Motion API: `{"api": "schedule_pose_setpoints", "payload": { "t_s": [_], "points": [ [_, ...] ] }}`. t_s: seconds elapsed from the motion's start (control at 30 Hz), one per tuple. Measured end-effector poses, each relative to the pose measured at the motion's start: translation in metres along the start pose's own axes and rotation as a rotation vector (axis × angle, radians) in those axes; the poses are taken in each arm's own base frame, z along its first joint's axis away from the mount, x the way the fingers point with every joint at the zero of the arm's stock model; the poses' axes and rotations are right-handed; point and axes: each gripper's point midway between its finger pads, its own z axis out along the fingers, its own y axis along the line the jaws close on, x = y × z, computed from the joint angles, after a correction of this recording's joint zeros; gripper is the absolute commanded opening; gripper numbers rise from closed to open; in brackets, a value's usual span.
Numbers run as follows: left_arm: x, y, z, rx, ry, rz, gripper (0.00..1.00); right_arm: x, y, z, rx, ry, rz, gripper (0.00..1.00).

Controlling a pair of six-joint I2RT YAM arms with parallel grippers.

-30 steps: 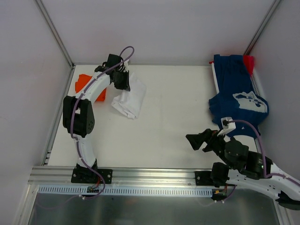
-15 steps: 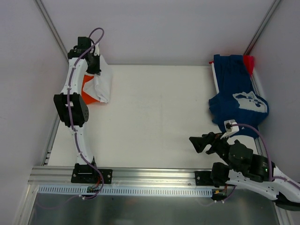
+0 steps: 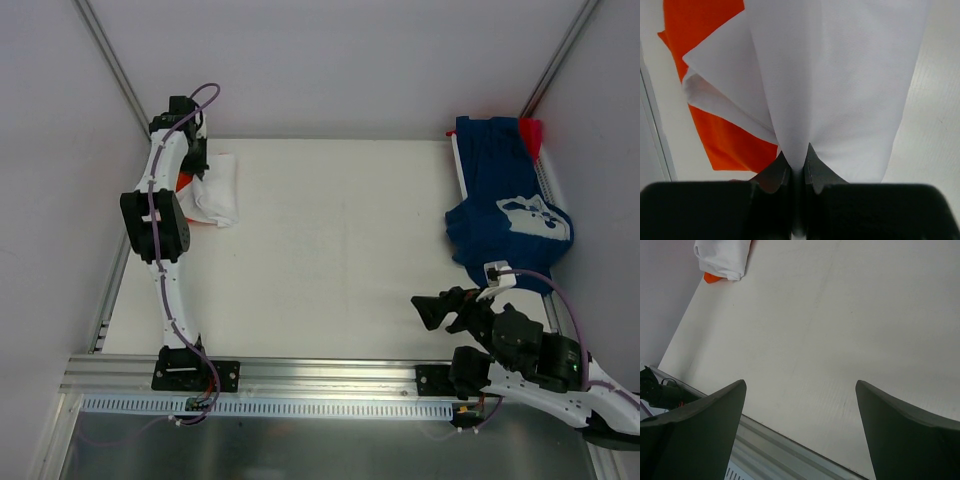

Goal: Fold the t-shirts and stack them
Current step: Put the neatly folded tshirt into the corner of the board with the left arm

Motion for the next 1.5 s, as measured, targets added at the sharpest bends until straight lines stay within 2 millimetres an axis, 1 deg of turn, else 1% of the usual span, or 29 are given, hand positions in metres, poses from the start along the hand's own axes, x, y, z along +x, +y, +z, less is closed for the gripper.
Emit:
{"api": "schedule_pose_setpoints", "payload": {
  "t_s": [0.13, 0.33, 0.4, 0.43, 0.53, 0.57, 0.6, 0.63, 0.67, 0.73, 0.83, 1.03, 1.2, 1.27, 1.4, 1.5],
  "points": [
    [-0.002, 0.020, 0.003, -0.017, -0.010, -0.044, 0.00, 0.004, -0.005, -0.001, 0.014, 0.013, 0.001, 0.96],
    [-0.001, 0.056, 0.005, -0.044, -0.022, -0.133, 0.00, 0.010, -0.013, -0.001, 0.036, 0.017, 0.001, 0.96],
    [0.000, 0.069, 0.007, -0.049, -0.025, -0.164, 0.07, 0.012, -0.014, 0.000, 0.042, 0.018, 0.000, 0.96],
    [0.001, 0.074, 0.009, -0.048, -0.024, -0.179, 0.20, 0.013, -0.015, 0.000, 0.046, 0.019, -0.001, 0.97],
    [0.007, 0.088, 0.019, -0.046, -0.011, -0.230, 0.49, 0.013, -0.016, 0.000, 0.048, 0.020, 0.000, 0.97],
    [0.010, 0.091, 0.024, -0.042, 0.000, -0.249, 0.65, 0.013, -0.016, 0.000, 0.049, 0.019, 0.000, 0.97],
    [0.014, 0.094, 0.029, -0.036, 0.011, -0.264, 0.74, 0.013, -0.016, 0.000, 0.049, 0.020, -0.001, 0.97],
    [0.018, 0.097, 0.035, -0.031, 0.023, -0.286, 0.86, 0.013, -0.016, 0.000, 0.051, 0.020, -0.001, 0.97],
    [0.021, 0.098, 0.041, -0.024, 0.035, -0.303, 0.92, 0.013, -0.017, 0.000, 0.053, 0.020, -0.003, 0.97],
    [0.026, 0.100, 0.052, -0.006, 0.053, -0.339, 0.94, 0.014, -0.017, 0.001, 0.057, 0.023, -0.007, 0.97],
    [0.028, 0.101, 0.058, 0.014, 0.061, -0.370, 0.95, 0.014, -0.017, 0.001, 0.063, 0.027, -0.008, 0.97],
    [0.021, 0.112, 0.054, 0.022, 0.033, -0.440, 0.95, 0.017, -0.018, 0.002, 0.068, 0.030, 0.002, 0.97],
    [0.024, 0.133, 0.053, 0.001, 0.025, -0.523, 0.95, 0.022, -0.020, 0.005, 0.081, 0.044, -0.005, 0.97],
    [0.026, 0.140, 0.053, 0.018, 0.015, -0.566, 0.95, 0.024, -0.021, 0.006, 0.088, 0.050, -0.009, 0.97],
    [0.037, 0.149, 0.056, 0.022, 0.020, -0.637, 0.95, 0.032, -0.023, 0.010, 0.102, 0.066, -0.026, 0.97],
    [0.049, 0.152, 0.053, -0.011, 0.035, -0.660, 0.95, 0.035, -0.022, 0.013, 0.101, 0.072, -0.027, 0.97]
  ]
}}
